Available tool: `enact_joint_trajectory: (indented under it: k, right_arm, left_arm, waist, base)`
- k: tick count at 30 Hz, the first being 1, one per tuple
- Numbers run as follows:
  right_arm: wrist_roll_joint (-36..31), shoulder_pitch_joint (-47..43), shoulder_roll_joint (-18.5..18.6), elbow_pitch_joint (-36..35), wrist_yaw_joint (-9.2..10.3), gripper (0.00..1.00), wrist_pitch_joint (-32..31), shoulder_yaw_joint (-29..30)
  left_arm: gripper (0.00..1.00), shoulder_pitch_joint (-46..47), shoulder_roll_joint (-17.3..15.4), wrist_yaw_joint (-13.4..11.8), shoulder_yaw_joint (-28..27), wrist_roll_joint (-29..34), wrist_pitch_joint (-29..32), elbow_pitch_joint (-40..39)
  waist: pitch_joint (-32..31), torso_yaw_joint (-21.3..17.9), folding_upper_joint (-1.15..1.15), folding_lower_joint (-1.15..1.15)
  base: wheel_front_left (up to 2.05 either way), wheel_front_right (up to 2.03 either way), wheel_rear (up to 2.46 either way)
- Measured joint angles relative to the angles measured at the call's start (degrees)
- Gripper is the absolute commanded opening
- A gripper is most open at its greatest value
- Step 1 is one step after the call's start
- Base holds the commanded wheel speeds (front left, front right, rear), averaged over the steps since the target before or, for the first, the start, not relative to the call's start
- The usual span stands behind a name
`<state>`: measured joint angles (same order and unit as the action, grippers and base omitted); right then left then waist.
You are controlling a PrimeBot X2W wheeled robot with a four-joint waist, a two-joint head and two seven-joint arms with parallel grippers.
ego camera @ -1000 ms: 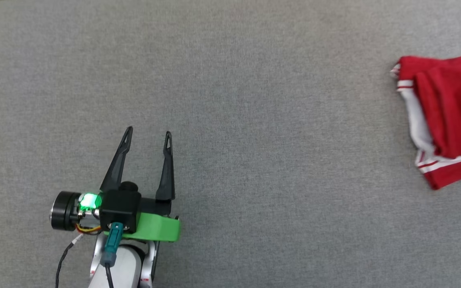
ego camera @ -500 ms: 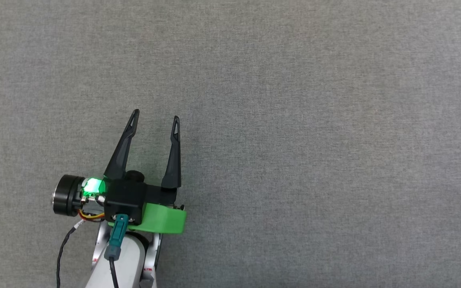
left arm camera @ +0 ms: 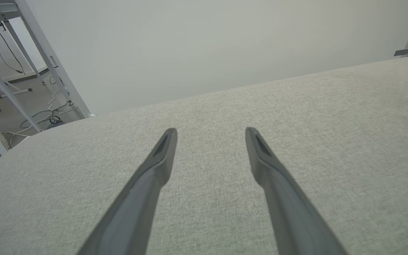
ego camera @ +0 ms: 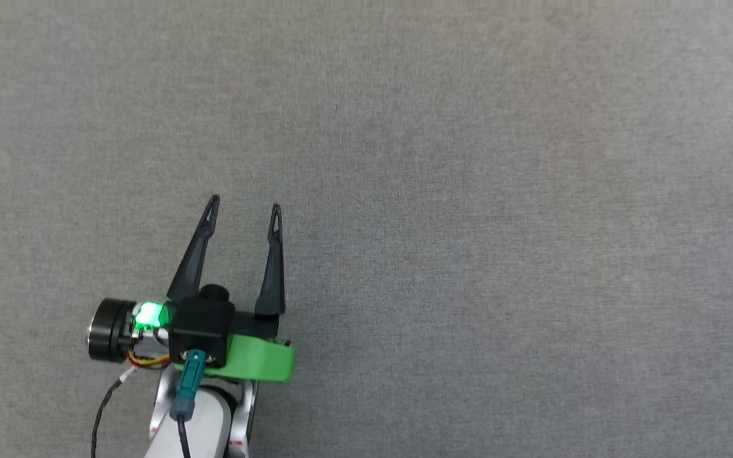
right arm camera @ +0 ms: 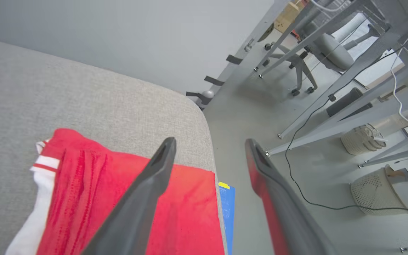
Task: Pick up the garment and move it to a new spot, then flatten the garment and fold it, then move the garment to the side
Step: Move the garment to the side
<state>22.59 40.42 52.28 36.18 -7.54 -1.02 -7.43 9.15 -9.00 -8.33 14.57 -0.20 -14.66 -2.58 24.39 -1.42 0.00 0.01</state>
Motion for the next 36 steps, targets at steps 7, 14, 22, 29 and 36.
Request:
enact_joint_trajectory:
  k: [7,14,22,29,36]
  right_arm:
    - [-6.0,-0.2,-9.0,-8.2,0.01,1.00,12.0,5.5]
    - [-8.3,-8.5,-22.0,-21.8,0.01,1.00,14.3,7.0]
    - [-10.6,-21.6,-32.3,-30.2,0.00,1.00,14.9,4.3]
    - [-10.8,-31.8,-38.1,-31.6,0.00,1.00,15.4,4.1]
    - [-12.6,-40.0,-41.5,-34.8,0.00,1.00,15.5,6.2]
  left_arm:
    - [1.00,-4.6,0.0,-0.6,-0.8,-1.5,0.0,0.2]
    - [1.00,-7.3,0.1,-1.0,-2.1,-2.4,0.0,0.5]
    - [1.00,-9.5,0.5,-0.9,-3.4,-2.9,0.0,1.6]
    - [1.00,-11.5,0.6,-0.4,-4.8,-3.4,0.0,2.8]
    - [1.00,-13.8,0.9,0.5,-5.5,-3.9,0.0,3.7]
  waist:
    - [-5.4,-0.5,0.00,-0.01]
    - [-10.6,0.2,0.00,-0.01]
    - [-15.3,2.3,0.00,-0.01]
    - [-19.0,4.3,0.00,-0.01]
    - [-22.3,5.4,0.00,-0.01]
  base:
    - [0.00,0.00,0.00]
    - [0.00,0.00,0.00]
    - [0.00,0.00,0.00]
    - [0.00,0.00,0.00]
    - [0.00,0.00,0.00]
